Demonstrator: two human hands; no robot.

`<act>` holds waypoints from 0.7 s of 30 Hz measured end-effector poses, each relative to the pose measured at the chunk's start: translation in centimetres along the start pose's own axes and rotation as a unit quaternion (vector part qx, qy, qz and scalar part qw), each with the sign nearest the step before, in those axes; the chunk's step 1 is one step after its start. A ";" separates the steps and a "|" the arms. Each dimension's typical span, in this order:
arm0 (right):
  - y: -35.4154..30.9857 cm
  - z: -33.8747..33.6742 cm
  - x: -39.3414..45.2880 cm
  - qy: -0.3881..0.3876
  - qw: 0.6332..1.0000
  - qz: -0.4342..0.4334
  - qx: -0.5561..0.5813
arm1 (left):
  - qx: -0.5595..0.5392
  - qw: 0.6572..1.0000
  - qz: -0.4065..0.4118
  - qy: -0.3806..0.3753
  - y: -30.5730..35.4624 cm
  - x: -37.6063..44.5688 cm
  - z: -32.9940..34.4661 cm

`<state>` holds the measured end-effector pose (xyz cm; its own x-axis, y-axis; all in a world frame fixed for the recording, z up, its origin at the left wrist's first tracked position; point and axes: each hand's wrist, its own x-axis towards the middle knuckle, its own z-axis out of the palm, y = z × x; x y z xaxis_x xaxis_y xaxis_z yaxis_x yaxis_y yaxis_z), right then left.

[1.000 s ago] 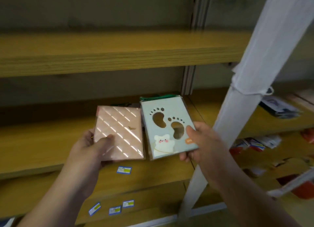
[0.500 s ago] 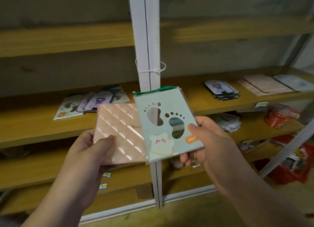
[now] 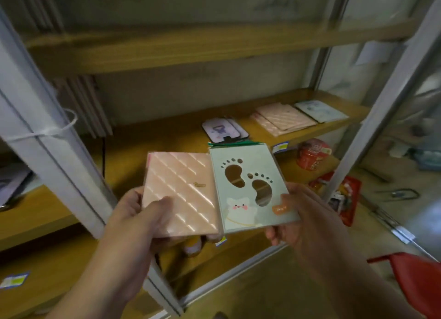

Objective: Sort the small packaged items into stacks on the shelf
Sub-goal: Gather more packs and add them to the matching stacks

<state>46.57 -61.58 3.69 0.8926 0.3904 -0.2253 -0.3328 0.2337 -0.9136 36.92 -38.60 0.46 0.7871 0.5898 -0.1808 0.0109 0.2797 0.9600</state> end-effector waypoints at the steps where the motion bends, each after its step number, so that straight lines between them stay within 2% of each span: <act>1: -0.4 -0.8 0.9 0.015 1.000 -0.003 -0.004 | 0.000 1.000 0.000 -0.002 -0.3 1.3 1.2; 6: -3.1 -4.4 6.0 0.078 0.996 -0.026 -0.038 | 0.006 0.999 -0.029 -0.031 -1.3 7.9 7.7; 11: -5.5 -7.1 10.8 0.089 0.994 -0.056 -0.032 | 0.011 0.996 -0.035 -0.081 -1.6 14.0 13.6; 21: -8.0 -13.7 17.4 0.135 0.989 -0.053 0.019 | 0.027 0.994 -0.020 -0.100 -3.6 20.0 21.4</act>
<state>68.95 -68.88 2.42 0.9699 0.1113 -0.2167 -0.2404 0.2959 -0.9245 65.81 -44.01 -2.08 0.8920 0.4153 -0.1784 0.0741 0.2550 0.9641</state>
